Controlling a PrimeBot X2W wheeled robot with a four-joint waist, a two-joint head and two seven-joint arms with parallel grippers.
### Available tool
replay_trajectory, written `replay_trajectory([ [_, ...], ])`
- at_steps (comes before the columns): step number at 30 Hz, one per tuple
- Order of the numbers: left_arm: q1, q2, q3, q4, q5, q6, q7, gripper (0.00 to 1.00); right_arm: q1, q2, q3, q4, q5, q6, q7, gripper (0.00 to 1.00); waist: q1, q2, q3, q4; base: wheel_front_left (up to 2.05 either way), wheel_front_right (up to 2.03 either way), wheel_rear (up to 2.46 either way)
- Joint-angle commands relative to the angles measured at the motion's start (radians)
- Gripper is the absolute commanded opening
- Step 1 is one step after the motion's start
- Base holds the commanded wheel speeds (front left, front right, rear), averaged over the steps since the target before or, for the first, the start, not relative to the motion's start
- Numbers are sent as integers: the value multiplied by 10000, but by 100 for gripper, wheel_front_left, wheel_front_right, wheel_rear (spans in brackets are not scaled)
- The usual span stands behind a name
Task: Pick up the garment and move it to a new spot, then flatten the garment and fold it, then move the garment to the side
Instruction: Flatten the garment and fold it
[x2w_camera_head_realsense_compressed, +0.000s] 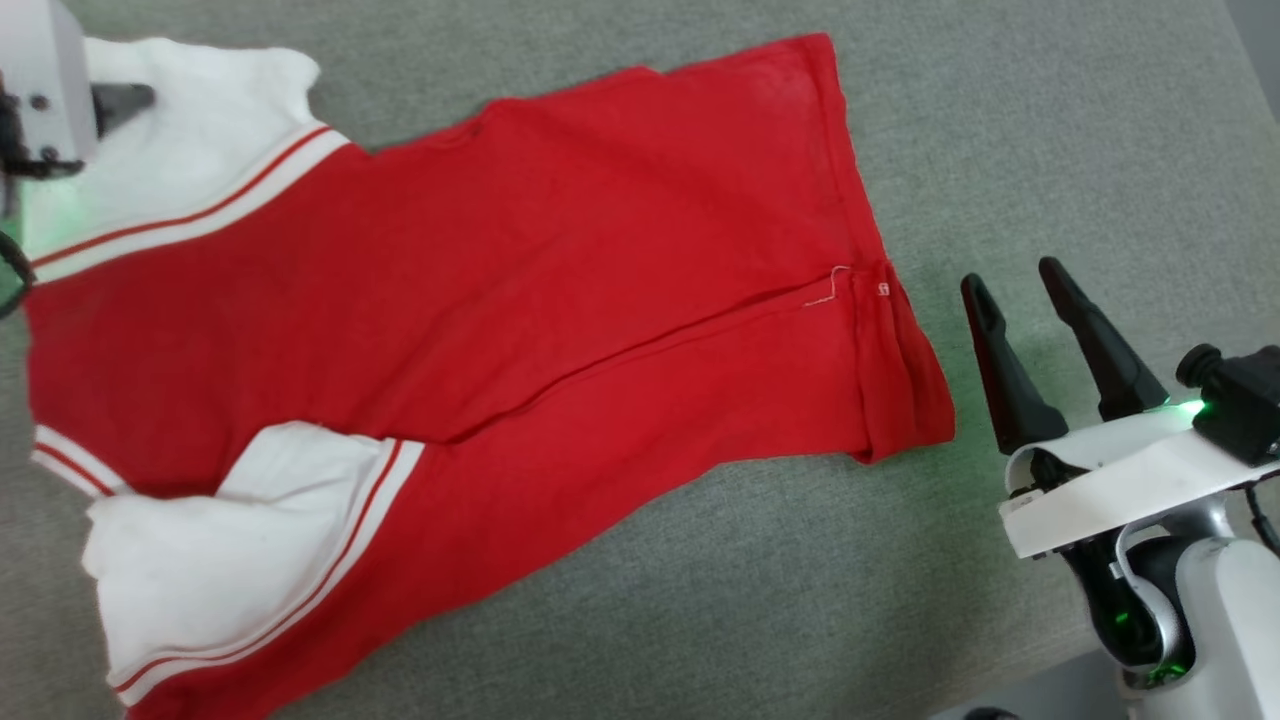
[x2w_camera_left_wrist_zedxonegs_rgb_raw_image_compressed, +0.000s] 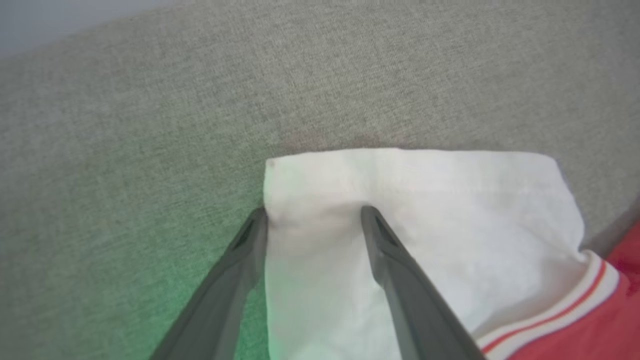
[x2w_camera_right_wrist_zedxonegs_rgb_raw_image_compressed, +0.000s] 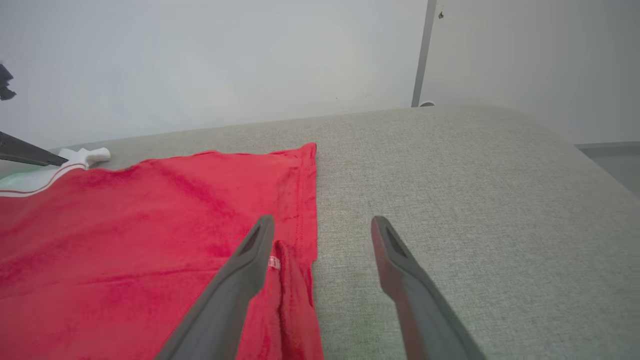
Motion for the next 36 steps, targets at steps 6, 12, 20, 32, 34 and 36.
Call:
replay_trajectory([
  [6, 301, -261, -239, 98, -198, -149, 97, 0, -794, -412, 307, -219, 167, -11, 555, 100, 0, 0, 139, 144, 0, 0, 0],
  [12, 124, -513, -347, -124, -377, -161, -165, 0, -3146, -1149, 1033, 717, 610, -11, 2978, 100, 0, 0, 369, 532, 0, 0, 0],
  [20, -54, -1081, -701, -637, -672, -168, -397, 0, -6509, -1548, 1759, 3656, 1723, -11, 6962, 100, 0, 0, 785, 1451, 0, 0, 0],
  [32, -327, -1309, -1093, -803, -1160, -133, -815, 0, -8374, -1374, 2339, 6480, 1184, -11, 7932, 87, 0, 0, 1221, 2077, 0, 0, 0],
  [34, -274, -1375, -1037, -861, -1358, -131, -969, 0, -8439, -1329, 2400, 6649, 1311, -9, 7698, 0, 0, 0, 1227, 2123, 0, 0, 0],
  [36, -247, -1440, -967, -997, -1615, -133, -1252, 0, -8457, -1392, 2507, 6727, 1357, -9, 7352, 0, 0, 0, 1170, 2204, 0, 0, 0],
])
